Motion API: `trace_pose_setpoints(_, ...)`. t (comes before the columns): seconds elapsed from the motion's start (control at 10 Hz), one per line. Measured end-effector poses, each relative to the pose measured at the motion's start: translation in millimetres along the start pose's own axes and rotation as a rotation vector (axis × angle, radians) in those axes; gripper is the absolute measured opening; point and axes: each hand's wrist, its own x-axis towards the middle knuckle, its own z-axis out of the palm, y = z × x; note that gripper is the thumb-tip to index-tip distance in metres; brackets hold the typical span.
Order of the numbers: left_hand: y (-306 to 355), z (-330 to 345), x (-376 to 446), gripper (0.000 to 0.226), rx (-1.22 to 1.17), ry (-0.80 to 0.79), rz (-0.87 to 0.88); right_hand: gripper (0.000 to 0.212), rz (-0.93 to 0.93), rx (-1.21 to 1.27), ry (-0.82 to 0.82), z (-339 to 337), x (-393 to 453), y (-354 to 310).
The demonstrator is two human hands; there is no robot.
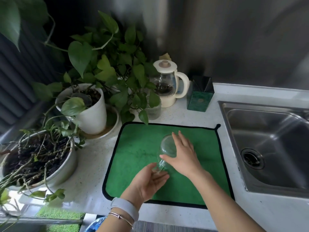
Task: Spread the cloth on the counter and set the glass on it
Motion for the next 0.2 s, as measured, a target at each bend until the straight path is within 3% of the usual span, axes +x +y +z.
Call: trace_pose_setpoints(0.2,-16,-7,-33,0.015,0.060,0.011,0.202,0.085,0.029,0.239,0.057,-6,-36,21)
